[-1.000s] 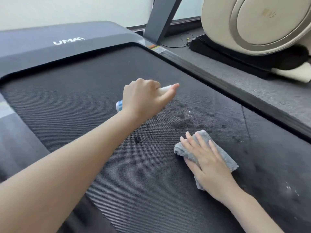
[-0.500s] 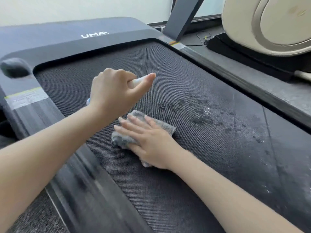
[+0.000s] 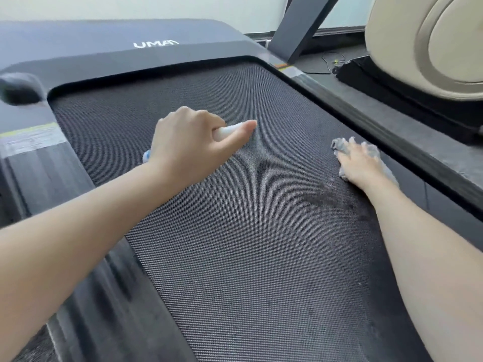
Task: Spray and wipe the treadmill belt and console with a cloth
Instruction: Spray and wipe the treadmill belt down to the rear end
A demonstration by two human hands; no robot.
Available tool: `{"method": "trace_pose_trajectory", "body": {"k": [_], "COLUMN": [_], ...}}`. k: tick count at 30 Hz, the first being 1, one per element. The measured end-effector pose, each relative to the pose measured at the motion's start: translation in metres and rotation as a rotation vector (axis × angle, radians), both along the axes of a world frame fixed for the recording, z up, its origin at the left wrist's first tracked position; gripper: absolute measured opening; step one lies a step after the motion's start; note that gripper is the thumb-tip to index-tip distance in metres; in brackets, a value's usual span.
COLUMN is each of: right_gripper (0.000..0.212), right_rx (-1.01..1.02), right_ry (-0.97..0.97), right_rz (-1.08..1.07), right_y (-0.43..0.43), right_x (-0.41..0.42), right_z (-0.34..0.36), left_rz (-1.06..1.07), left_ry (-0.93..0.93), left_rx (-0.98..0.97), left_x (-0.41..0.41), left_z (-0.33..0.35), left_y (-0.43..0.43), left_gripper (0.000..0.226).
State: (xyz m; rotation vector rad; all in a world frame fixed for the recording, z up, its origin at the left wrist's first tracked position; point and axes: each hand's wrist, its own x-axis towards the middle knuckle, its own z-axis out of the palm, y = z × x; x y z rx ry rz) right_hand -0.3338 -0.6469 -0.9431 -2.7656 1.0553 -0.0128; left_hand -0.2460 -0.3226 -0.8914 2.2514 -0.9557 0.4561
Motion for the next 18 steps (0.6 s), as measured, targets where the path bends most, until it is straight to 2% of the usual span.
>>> {"method": "trace_pose_trajectory", "body": {"k": [3, 6, 9, 12, 15, 18], "right_gripper": [0.052, 0.052, 0.052, 0.051, 0.050, 0.051], "right_rx": [-0.061, -0.072, -0.037, 0.033, 0.021, 0.013], "right_ry": [0.074, -0.017, -0.084, -0.084, -0.061, -0.037], "right_rz": [0.237, 0.559, 0.859, 1.053, 1.008, 0.709], "right_y": [0.032, 0.121, 0.204, 0.232, 0.209, 0.150], "right_x": [0.043, 0.073, 0.047, -0.004, -0.016, -0.006], "right_z": [-0.011, -0.012, -0.009, -0.009, -0.009, -0.006], "left_rz": [0.011, 0.039, 0.054, 0.040, 0.012, -0.006], "left_ry": [0.004, -0.012, -0.026, -0.031, -0.033, -0.027], "left_rx": [-0.012, 0.006, 0.015, 0.003, -0.001, 0.037], "left_x": [-0.003, -0.004, -0.003, -0.003, -0.006, -0.010], "left_z": [0.003, 0.008, 0.013, 0.017, 0.016, 0.010], "left_y": [0.006, 0.013, 0.021, 0.023, 0.018, 0.013], "left_gripper": [0.067, 0.068, 0.070, 0.069, 0.068, 0.070]}}
